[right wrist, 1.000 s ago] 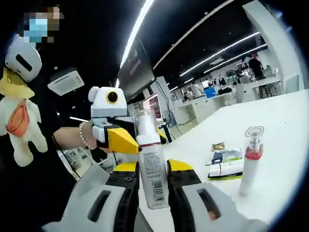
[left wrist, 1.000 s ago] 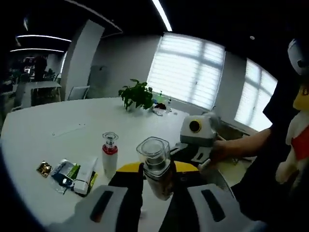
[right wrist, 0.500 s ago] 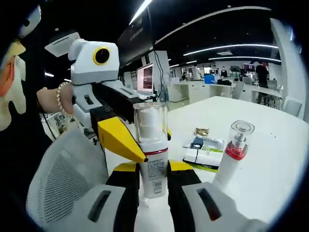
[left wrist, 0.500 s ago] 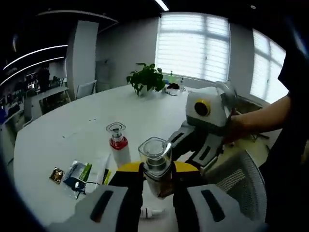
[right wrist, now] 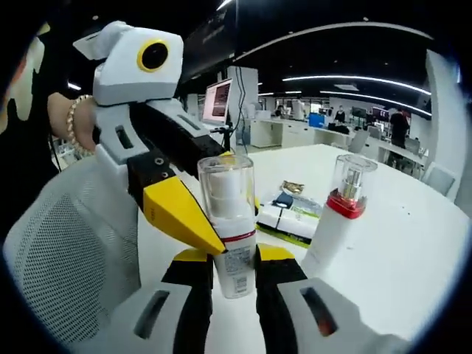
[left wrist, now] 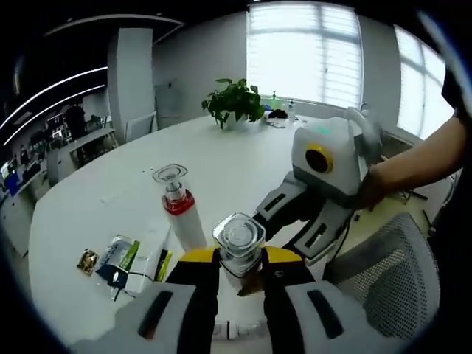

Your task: Arrange the skincare products in the storage area until every visible bottle or jar stands upright without overlapping.

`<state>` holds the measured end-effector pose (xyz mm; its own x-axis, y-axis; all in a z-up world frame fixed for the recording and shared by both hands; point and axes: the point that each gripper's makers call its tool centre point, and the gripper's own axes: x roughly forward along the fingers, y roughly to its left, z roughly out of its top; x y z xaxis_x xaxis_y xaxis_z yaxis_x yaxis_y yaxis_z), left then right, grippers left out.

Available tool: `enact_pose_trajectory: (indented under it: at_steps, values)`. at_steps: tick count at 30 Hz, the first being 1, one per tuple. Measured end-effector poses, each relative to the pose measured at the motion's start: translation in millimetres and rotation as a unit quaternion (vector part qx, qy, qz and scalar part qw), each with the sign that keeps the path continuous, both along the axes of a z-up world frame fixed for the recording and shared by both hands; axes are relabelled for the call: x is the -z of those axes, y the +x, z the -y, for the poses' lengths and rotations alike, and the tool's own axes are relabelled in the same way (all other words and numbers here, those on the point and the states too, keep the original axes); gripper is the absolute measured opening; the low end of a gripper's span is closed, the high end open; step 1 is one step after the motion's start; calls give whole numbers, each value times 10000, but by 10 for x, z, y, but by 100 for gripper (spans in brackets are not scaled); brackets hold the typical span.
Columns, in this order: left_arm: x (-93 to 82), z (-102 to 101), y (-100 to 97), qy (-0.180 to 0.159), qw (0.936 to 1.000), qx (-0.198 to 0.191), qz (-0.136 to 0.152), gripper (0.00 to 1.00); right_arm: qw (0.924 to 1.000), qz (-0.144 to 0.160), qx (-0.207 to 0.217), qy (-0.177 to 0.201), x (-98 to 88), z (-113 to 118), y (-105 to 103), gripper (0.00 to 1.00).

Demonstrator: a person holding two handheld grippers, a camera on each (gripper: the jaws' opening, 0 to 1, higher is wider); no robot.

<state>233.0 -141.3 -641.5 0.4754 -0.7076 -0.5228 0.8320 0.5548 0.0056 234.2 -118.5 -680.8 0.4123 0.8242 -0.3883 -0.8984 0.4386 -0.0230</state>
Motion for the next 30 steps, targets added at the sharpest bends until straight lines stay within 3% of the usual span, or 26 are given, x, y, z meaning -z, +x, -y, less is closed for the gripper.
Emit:
enact_pose_trajectory:
  at_steps: [5, 17, 30]
  values:
    - [168, 33, 47, 228, 9997, -70, -15, 18, 9999, -36, 53, -95, 142, 32, 35, 21]
    - [377, 36, 116, 439, 9985, -283, -142, 18, 9993, -361, -33, 18, 349, 46, 82, 22]
    - [448, 53, 191, 452, 9985, -292, -56, 18, 9991, -397, -111, 4, 460, 92, 187, 21]
